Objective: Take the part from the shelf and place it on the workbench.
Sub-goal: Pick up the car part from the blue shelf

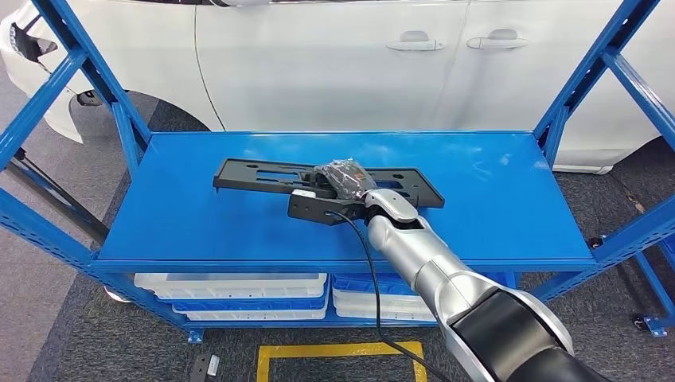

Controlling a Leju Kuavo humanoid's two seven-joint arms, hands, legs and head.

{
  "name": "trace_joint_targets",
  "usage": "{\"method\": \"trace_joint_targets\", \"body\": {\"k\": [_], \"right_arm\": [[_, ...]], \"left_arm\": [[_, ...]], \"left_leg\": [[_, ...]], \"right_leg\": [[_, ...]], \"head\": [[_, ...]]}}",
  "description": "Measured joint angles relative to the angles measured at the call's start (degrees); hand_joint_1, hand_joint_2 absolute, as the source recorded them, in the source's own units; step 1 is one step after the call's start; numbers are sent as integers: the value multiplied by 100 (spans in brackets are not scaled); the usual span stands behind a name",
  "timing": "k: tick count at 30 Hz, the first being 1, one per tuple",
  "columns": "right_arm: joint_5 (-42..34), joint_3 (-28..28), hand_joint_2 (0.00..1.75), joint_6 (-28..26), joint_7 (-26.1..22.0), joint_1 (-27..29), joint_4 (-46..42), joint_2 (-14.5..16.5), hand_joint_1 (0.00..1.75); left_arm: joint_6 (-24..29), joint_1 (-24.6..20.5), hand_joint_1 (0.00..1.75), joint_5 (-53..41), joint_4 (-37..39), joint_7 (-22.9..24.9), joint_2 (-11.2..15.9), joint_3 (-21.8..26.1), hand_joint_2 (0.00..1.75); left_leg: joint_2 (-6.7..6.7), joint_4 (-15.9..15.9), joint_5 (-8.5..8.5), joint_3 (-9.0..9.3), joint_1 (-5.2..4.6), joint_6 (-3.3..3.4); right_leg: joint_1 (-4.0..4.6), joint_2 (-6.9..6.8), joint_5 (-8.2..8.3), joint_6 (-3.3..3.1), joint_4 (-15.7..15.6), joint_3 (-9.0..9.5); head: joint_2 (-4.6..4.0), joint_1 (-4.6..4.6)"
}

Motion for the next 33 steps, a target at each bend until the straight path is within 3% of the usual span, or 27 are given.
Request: {"method": "trace_joint_targets", "body": {"k": [13, 23, 33], "right_arm": [[-933, -362, 175, 528, -637, 155, -733, -2, 175], [-1676, -460, 175, 983, -849, 348, -1342, -22, 175], [-2684, -572, 175, 1959, -1108, 567, -1890, -59, 175]], "left_arm": [[83, 20, 0, 25, 0, -42, 2, 4, 175], [128, 42, 0, 44, 0, -86, 2, 7, 175], [144, 42, 0, 56, 0, -86, 2, 7, 175]], "left_leg": [[5, 0, -2, 15, 0, -2], [6, -1, -2, 23, 0, -3], [7, -1, -4, 32, 0, -5]], "right_leg": [[4, 4, -1, -1, -1, 13], [5, 4, -1, -2, -1, 20], [5, 4, -3, -3, -2, 28]], "head": [[0, 0], [0, 0], [0, 0]]}}
